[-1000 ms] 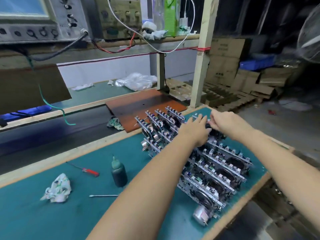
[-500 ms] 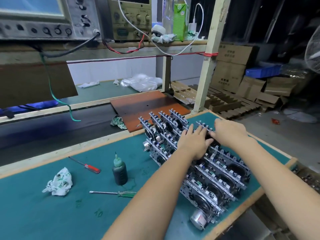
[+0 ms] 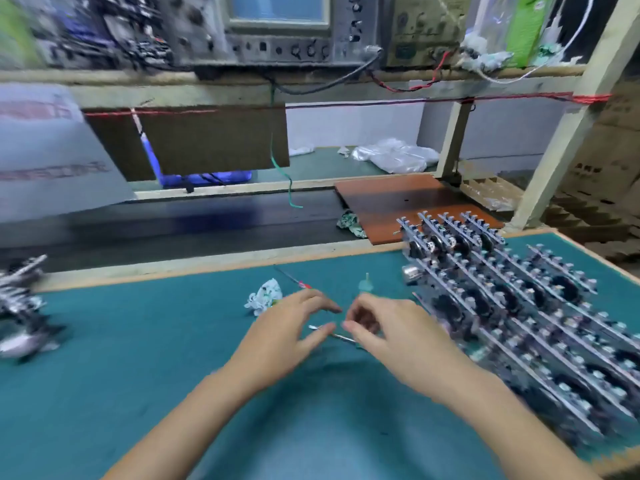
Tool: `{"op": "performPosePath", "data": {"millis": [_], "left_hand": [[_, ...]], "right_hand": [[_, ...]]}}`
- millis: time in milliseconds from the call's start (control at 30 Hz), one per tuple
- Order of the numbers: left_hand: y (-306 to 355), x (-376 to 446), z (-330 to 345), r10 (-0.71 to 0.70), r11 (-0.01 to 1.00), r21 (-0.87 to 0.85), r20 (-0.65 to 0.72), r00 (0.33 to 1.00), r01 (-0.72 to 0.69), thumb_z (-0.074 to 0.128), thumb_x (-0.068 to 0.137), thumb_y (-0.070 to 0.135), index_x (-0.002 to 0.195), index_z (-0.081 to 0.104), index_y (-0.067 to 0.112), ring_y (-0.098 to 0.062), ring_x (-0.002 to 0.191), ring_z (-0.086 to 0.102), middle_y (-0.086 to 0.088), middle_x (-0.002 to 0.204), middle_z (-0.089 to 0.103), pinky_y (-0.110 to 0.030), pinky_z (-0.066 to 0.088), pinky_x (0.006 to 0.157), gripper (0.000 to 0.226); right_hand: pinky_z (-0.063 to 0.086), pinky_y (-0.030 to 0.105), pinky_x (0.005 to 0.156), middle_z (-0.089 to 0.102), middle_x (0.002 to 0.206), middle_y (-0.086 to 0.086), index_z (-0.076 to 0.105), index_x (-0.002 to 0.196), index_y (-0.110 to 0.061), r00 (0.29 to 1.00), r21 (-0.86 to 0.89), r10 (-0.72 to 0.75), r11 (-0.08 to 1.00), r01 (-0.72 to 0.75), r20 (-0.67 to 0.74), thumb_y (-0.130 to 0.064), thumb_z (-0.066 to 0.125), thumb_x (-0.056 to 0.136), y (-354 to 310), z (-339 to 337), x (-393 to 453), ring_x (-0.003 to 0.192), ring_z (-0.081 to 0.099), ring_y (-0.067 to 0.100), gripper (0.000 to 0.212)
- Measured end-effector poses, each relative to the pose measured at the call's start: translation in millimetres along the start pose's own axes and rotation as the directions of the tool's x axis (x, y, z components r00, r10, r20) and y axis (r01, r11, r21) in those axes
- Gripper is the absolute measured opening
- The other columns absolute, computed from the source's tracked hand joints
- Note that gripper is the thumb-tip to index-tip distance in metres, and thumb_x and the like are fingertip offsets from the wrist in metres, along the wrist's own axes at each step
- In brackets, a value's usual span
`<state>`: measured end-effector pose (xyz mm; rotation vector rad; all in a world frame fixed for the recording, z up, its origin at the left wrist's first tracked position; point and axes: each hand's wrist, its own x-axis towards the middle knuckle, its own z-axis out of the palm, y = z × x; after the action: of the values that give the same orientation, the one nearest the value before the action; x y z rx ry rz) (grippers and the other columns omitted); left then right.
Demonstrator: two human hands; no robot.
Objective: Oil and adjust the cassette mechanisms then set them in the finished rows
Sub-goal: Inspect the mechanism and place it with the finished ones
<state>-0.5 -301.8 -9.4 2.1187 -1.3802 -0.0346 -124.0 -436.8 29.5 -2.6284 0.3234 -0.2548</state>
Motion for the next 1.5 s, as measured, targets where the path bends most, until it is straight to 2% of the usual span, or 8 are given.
{"op": "performPosePath", "data": {"millis": [267, 467, 600, 767, 867, 1067, 1300, 1500], "left_hand": [[-97, -162, -93, -0.453, 0.859, 0.210, -0.112, 0.884, 0.467, 0.059, 0.093, 0.029, 0.117, 0.061, 0.028, -0.005, 0.113, 0.051, 0.014, 0.118, 0.054, -0.019, 0.037, 0.094, 0.024], [-110, -251, -149, -0.448, 0.610, 0.490, -0.435, 0.781, 0.623, 0.055, 0.082, 0.039, 0.109, 0.068, 0.010, -0.036, 0.103, 0.061, -0.014, 0.114, 0.062, -0.050, 0.050, 0.083, 0.042], [-118, -281, -177, -0.537, 0.374, 0.443, -0.613, 0.579, 0.815, 0.083, 0.073, 0.025, 0.113, 0.063, 0.001, -0.043, 0.097, 0.060, -0.021, 0.110, 0.061, -0.055, 0.052, 0.076, 0.051], [-127, -285, -186, -0.819, 0.113, 0.371, -0.490, 0.298, 0.922, 0.054, 0.087, 0.056, 0.126, 0.050, 0.007, -0.033, 0.093, 0.066, -0.018, 0.098, 0.069, -0.037, 0.047, 0.069, 0.063], [-132, -282, -181, -0.773, 0.239, 0.267, -0.530, 0.350, 0.934, 0.061, 0.088, 0.042, 0.114, 0.056, 0.000, -0.035, 0.083, 0.065, -0.019, 0.083, 0.069, -0.035, 0.036, 0.062, 0.050], [-111, -255, -171, -0.772, 0.484, 0.108, -0.414, 0.481, 0.869, 0.062, 0.088, 0.038, 0.083, 0.051, 0.021, -0.003, 0.038, 0.057, -0.003, 0.036, 0.052, -0.023, 0.033, 0.048, 0.021], [-74, -171, -124, -0.581, 0.801, -0.008, -0.249, 0.775, 0.598, 0.063, 0.086, 0.042, 0.092, 0.052, 0.045, 0.000, 0.045, 0.060, 0.019, 0.060, 0.065, -0.010, 0.042, 0.062, 0.012], [-43, -82, -44, -0.104, 0.886, 0.424, -0.212, 0.972, 0.188, 0.066, 0.085, 0.042, 0.122, 0.049, 0.028, -0.014, 0.073, 0.066, 0.012, 0.099, 0.067, -0.027, 0.051, 0.060, 0.043]], "right_hand": [[0.042, 0.031, 0.078, 0.065, 0.102, -0.005, 0.057, 0.104, -0.023, 0.891, 0.196, -0.342, 0.936, 0.294, 0.297, -0.035, 0.049, 0.094, -129, 157, 49, 0.097, 0.057, 0.017, 0.017], [0.042, 0.034, 0.084, 0.063, 0.112, 0.004, 0.057, 0.110, -0.018, 0.853, 0.300, -0.430, 0.889, 0.345, 0.295, -0.029, 0.048, 0.094, -212, 222, 60, 0.107, 0.054, 0.024, 0.021], [0.037, 0.038, 0.100, 0.052, 0.131, 0.010, 0.046, 0.133, -0.014, 0.825, 0.393, -0.486, 0.846, 0.361, 0.288, -0.016, 0.045, 0.096, -261, 236, 79, 0.121, 0.045, 0.027, 0.037], [0.035, 0.039, 0.103, 0.026, 0.154, 0.009, 0.015, 0.151, -0.015, 0.764, 0.548, -0.510, 0.798, 0.250, 0.394, -0.004, 0.044, 0.093, -317, 238, 101, 0.135, 0.034, 0.030, 0.066], [0.039, 0.035, 0.098, 0.035, 0.149, 0.011, 0.024, 0.148, -0.015, 0.723, 0.591, -0.521, 0.783, 0.194, 0.453, 0.001, 0.046, 0.088, -330, 243, 104, 0.130, 0.040, 0.032, 0.065], [0.036, 0.033, 0.105, 0.046, 0.139, 0.010, 0.037, 0.140, -0.012, 0.870, 0.740, -0.347, 0.672, -0.031, 0.351, 0.003, 0.043, 0.089, -293, 235, 96, 0.124, 0.045, 0.024, 0.053], [0.044, 0.013, 0.090, 0.062, 0.109, -0.004, 0.057, 0.115, -0.011, 0.981, 0.866, -0.147, 0.499, -0.035, 0.125, 0.008, 0.048, 0.088, -159, 158, 84, 0.096, 0.058, -0.002, 0.034], [0.048, 0.024, 0.091, 0.064, 0.101, 0.004, 0.060, 0.094, -0.010, 0.968, 0.969, 0.251, 0.235, -0.073, 0.012, -0.021, 0.042, 0.099, -47, 108, 50, 0.097, 0.060, 0.010, 0.021]]}}
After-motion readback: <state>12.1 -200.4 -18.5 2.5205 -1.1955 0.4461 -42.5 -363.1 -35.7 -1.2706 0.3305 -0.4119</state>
